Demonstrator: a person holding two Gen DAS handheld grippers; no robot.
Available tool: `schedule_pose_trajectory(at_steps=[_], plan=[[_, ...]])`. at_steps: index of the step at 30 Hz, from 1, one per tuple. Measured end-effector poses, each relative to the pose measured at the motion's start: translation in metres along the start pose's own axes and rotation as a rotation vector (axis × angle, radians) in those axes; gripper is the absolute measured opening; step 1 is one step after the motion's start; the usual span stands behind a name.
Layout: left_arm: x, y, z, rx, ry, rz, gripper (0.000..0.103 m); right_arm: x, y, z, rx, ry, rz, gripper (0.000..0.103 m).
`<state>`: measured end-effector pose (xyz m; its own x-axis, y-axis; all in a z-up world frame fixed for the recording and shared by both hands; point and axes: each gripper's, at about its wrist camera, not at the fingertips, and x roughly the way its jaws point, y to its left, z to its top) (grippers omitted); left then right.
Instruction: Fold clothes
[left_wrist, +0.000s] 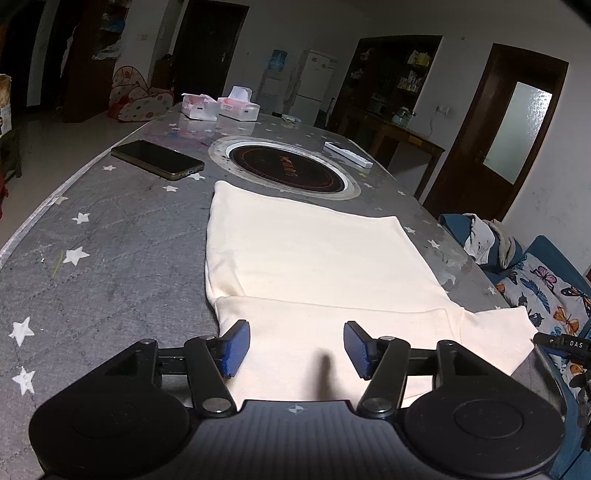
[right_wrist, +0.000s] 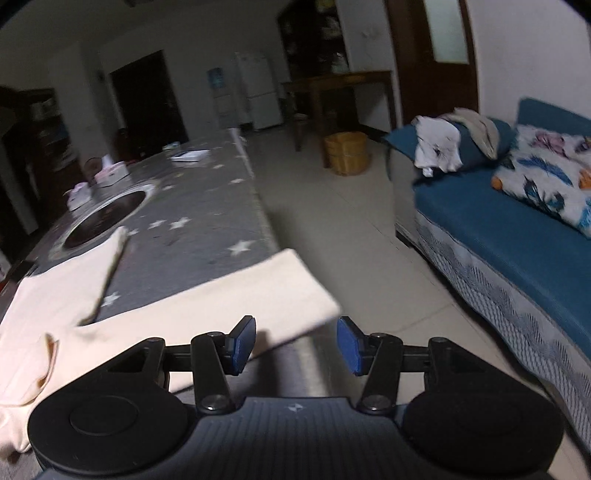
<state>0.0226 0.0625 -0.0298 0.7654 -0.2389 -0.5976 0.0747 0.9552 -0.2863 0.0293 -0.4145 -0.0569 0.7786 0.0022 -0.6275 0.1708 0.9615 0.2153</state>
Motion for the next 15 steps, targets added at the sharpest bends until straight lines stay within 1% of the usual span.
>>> schedule_pose_trajectory(at_steps=[2,6,8,10,13,15], plan=[[0.001,-0.002,0.0,0.002,0.004,-0.001,0.06,0.007,-0.008,0.0,0.033,0.011,0.003,0.048],[0.001,-0.007,-0.001,0.011,0.007,-0.003,0.062,0.016,-0.021,0.002,0.101,0.018,0.054,0.04],[0.0,-0.008,-0.001,0.014,0.007,-0.003,0.062,0.018,-0.025,0.003,0.118,0.011,0.08,0.028],[-0.001,-0.01,-0.001,0.017,0.006,-0.001,0.064,0.016,-0.026,0.003,0.114,0.0,0.081,0.023],[-0.001,-0.012,-0.002,0.02,0.005,0.002,0.065,0.013,-0.027,0.005,0.111,-0.02,0.075,0.009],[-0.002,-0.013,-0.002,0.021,0.005,0.0,0.066,0.011,-0.027,0.006,0.116,-0.028,0.08,0.007]])
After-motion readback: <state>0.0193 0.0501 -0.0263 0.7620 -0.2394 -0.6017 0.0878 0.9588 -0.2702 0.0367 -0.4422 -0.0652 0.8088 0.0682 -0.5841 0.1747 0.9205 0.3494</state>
